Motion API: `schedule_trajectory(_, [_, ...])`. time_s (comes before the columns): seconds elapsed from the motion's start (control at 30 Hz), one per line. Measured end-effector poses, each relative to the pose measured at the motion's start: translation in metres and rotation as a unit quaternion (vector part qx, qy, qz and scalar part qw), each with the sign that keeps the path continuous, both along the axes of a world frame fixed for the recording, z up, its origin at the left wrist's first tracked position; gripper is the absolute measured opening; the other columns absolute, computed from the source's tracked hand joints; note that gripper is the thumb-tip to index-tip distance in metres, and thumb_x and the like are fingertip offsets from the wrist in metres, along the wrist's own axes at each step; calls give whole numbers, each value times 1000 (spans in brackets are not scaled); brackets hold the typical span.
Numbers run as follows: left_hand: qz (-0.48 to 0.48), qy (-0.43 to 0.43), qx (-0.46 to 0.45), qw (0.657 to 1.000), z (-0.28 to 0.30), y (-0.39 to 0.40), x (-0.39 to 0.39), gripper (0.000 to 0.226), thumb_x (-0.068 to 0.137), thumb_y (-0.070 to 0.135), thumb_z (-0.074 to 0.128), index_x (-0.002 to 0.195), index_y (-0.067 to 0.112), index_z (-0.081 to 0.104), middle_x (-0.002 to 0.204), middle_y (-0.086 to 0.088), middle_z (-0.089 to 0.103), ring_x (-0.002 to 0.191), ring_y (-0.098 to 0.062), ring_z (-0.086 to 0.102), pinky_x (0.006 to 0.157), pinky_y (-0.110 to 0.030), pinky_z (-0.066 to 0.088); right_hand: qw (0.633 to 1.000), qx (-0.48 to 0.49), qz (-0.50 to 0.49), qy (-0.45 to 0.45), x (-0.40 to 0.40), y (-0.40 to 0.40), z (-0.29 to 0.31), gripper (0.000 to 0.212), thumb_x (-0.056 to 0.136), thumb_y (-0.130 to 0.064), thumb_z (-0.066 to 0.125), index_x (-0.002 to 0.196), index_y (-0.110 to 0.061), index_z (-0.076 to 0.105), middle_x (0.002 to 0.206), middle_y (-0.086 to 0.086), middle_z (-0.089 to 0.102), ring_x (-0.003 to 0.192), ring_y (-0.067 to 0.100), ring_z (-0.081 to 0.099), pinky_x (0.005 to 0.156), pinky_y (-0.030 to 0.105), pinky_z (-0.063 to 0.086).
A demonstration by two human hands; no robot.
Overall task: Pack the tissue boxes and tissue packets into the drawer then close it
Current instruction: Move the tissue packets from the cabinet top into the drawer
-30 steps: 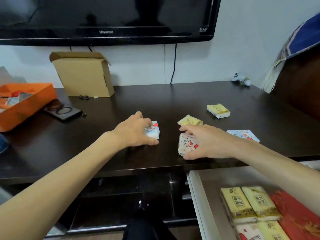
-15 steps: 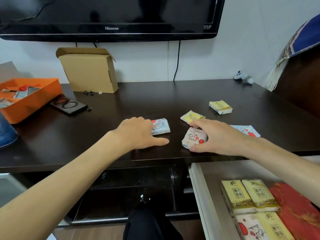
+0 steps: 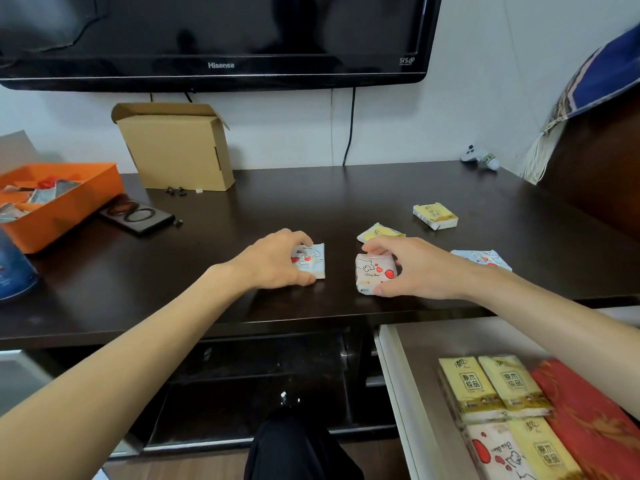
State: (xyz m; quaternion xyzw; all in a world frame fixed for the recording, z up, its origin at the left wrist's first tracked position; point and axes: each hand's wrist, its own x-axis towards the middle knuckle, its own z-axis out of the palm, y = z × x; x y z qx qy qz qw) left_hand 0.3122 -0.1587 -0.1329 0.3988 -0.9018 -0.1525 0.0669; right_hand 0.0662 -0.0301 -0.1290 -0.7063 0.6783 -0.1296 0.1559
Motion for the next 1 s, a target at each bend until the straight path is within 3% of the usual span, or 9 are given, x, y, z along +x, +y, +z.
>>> schedule_trajectory(0.17, [1,-41,-2,999,-6,5,-3,93,71,64,74,147,24,39,139,1,49,121,-18,48,96,-40,49,1000,22,-1,-13,3,-4,-6,88,82,-39,83,154,-36,33,137,-19,43,114,4,48,72,12,41])
schedule_trajectory(0.33, [-11,-2,6,1000,-7,12,-2,79,77,51,76,144,23,45,139,2,52,119,-15,50,91,-30,48,1000,12,2,-29,3,0,-2,83,83,-35,83,152,-33,38,140,-11,53,116,8,55,77,14,47])
schedule_trajectory(0.5, [-32,56,3,998,2,40,-8,74,74,53,79,137,26,50,127,10,54,107,-9,51,85,-26,50,998,-39,12,-37,-2,19,2,82,79,-37,85,148,-40,40,132,-19,57,113,6,60,77,17,50])
schedule_trajectory(0.63, [-73,97,3,993,11,78,-16,65,67,59,79,122,36,53,111,20,52,100,-5,56,80,-25,53,997,-49,23,-46,-20,57,7,79,75,-49,81,143,-50,40,130,-27,57,118,0,59,94,28,55])
schedule_trajectory(0.87, [-150,112,6,982,1,164,-48,78,53,78,62,121,42,51,107,24,53,99,5,54,74,-16,51,999,-28,16,6,-58,156,-2,79,69,-52,79,133,-66,35,134,-38,50,126,-12,50,97,18,45])
schedule_trajectory(1.0, [-195,94,7,976,-29,212,-74,78,56,75,66,122,37,48,106,23,47,97,2,50,78,-16,49,998,9,9,57,-75,209,-23,87,74,-55,81,148,-52,35,142,-23,46,127,2,49,103,25,41])
